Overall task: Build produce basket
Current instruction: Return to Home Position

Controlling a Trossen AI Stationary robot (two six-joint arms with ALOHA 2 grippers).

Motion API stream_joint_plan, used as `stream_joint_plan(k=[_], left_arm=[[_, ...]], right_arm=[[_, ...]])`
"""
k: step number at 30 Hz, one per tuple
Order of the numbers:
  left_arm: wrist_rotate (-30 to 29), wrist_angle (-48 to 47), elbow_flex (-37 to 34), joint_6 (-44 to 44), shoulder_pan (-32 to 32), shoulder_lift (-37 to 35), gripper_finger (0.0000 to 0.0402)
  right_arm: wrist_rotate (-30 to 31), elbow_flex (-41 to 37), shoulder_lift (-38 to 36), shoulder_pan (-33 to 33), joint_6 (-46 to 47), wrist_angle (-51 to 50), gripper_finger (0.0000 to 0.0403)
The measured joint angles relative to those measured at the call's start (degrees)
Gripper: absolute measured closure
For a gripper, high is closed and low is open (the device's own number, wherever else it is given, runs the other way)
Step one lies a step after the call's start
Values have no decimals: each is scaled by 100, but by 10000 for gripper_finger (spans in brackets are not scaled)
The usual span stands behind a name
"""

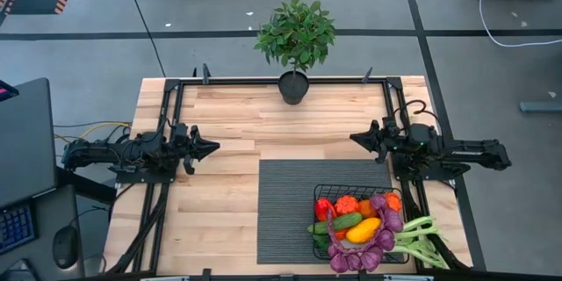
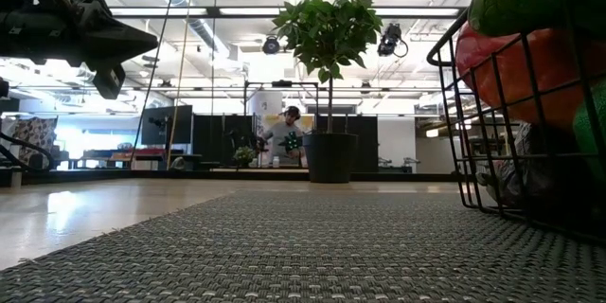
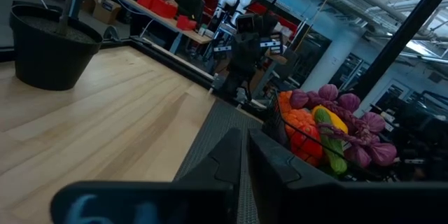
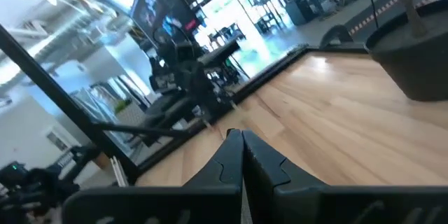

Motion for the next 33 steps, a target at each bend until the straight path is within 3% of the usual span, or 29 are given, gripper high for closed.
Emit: stream_joint_plan(k=[6, 12, 22, 33], left_arm=[[0, 2, 0, 0, 1, 0, 363], [0, 7, 0, 0, 0, 0, 367], [0, 7, 0, 0, 2, 0, 367], [0, 8, 0, 0, 2, 0, 370]], right_arm=[[-420, -1, 12, 0, -116, -227, 387], [-634, 0, 328, 11, -1683, -268, 393], [-609, -2, 766, 10, -2588, -266, 384], [-581, -2, 905, 9, -2674, -266, 385]])
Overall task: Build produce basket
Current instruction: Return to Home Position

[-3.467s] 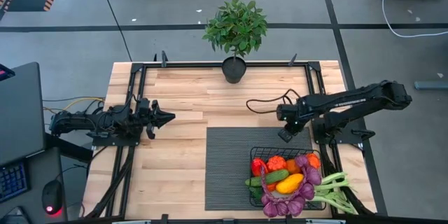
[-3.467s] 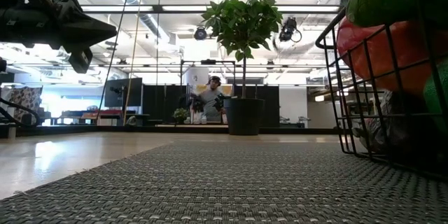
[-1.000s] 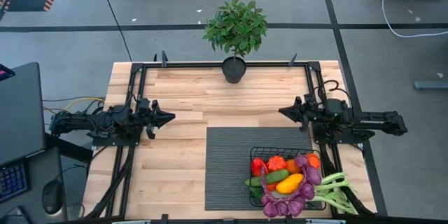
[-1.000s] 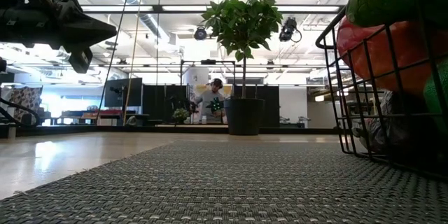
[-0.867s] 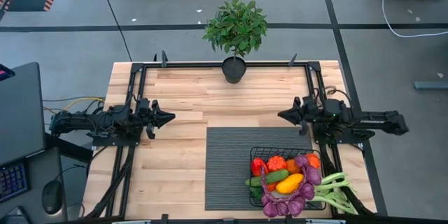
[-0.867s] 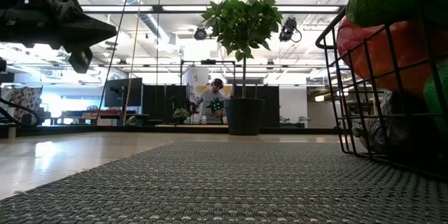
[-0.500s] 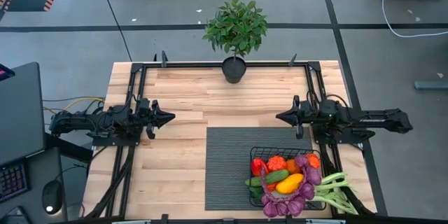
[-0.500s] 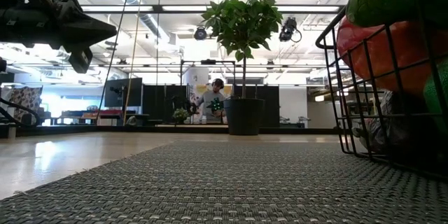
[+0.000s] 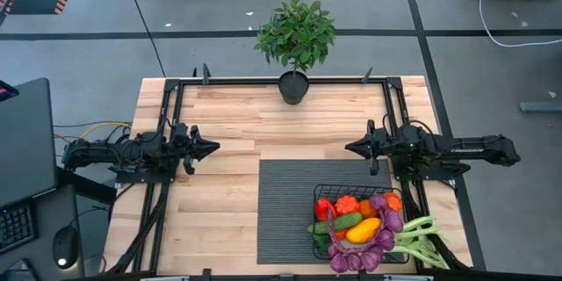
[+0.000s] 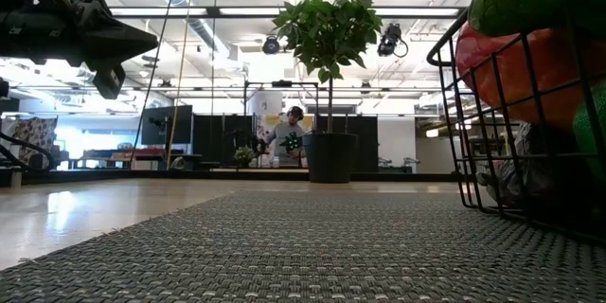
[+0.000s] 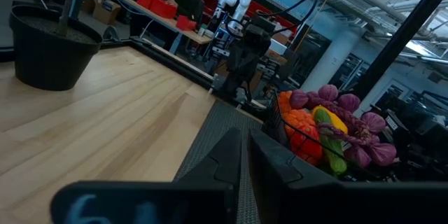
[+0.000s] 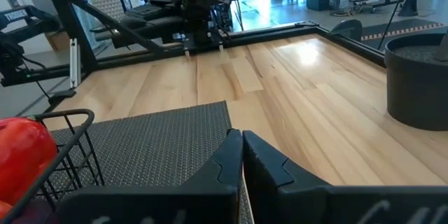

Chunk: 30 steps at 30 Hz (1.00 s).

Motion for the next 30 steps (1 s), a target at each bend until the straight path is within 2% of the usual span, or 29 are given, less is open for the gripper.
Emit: stream_joint_plan(k=[30], left_arm=[[0, -1, 0, 0, 0, 0, 364]], right_arm=[[4, 1, 0, 1, 2, 3, 386]])
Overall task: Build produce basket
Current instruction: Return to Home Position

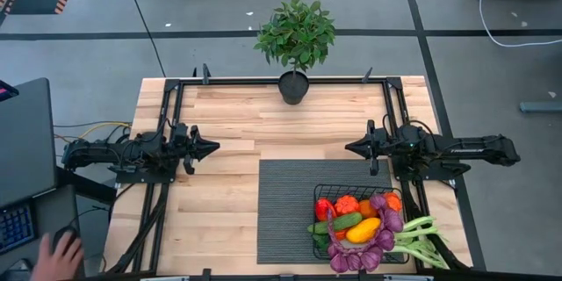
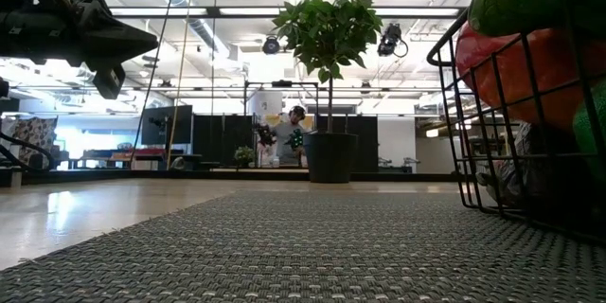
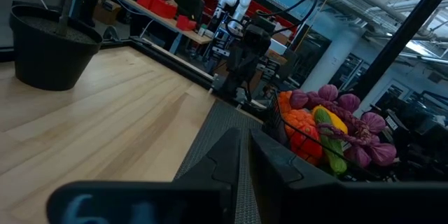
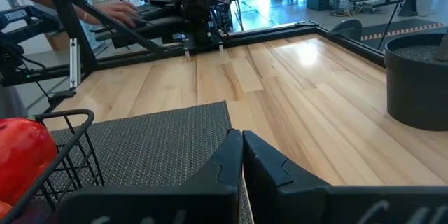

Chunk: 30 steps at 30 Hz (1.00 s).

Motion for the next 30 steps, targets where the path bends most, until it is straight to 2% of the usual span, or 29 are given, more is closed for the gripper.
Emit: stream_joint_plan(k=[30], left_arm=[[2, -1, 1, 0, -2, 0, 366]], right_arm=[[0, -1, 0, 1, 2, 1, 386]])
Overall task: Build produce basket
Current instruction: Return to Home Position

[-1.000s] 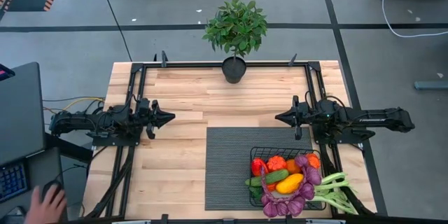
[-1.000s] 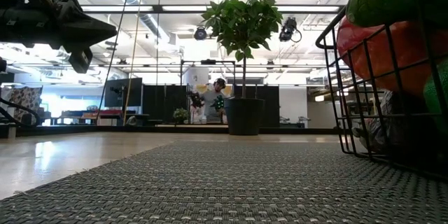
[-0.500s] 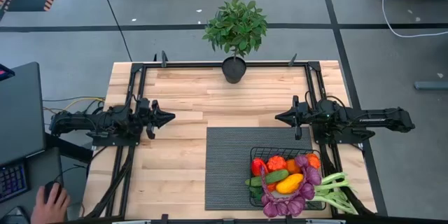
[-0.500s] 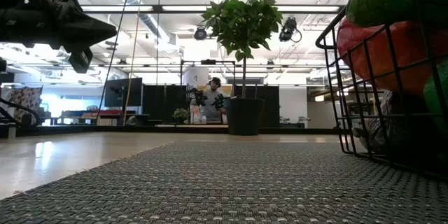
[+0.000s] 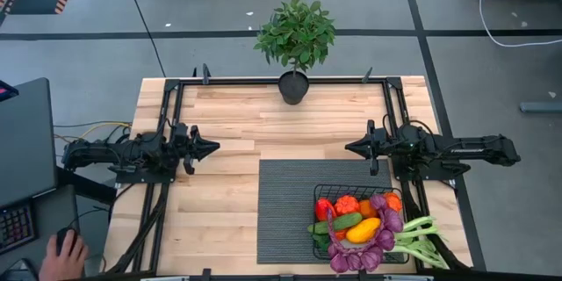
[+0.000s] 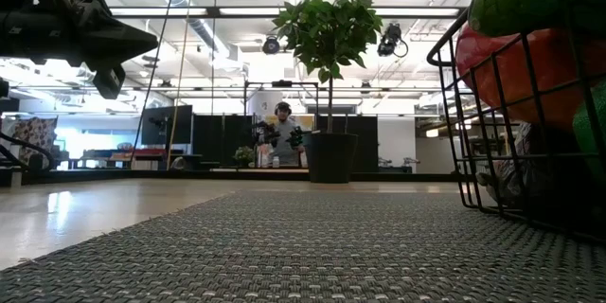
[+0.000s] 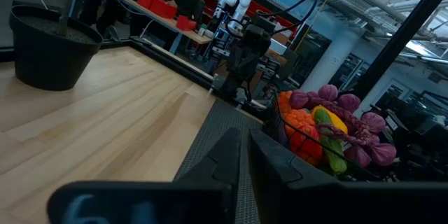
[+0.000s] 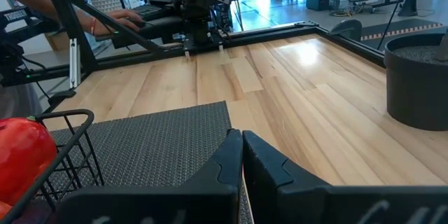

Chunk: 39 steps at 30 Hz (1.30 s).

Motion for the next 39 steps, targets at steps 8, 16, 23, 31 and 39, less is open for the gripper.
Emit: stream_joint_plan(k=[8, 16, 23, 31, 39], left_arm=[[-1, 1, -1, 0, 1, 0, 367], [0, 2, -1, 0, 1, 0, 369], [0, 0, -1, 0, 0, 0, 364], [0, 0, -1, 0, 0, 0, 371], [-2, 2, -1, 0, 2, 0, 363]], right_arm=[[0, 0, 0, 1, 0, 0, 386], [0, 1, 0, -1, 0, 0, 386], [0, 0, 0, -1, 0, 0, 386], [0, 0, -1, 0, 0, 0, 386], [0, 1, -1, -2, 0, 0, 386]])
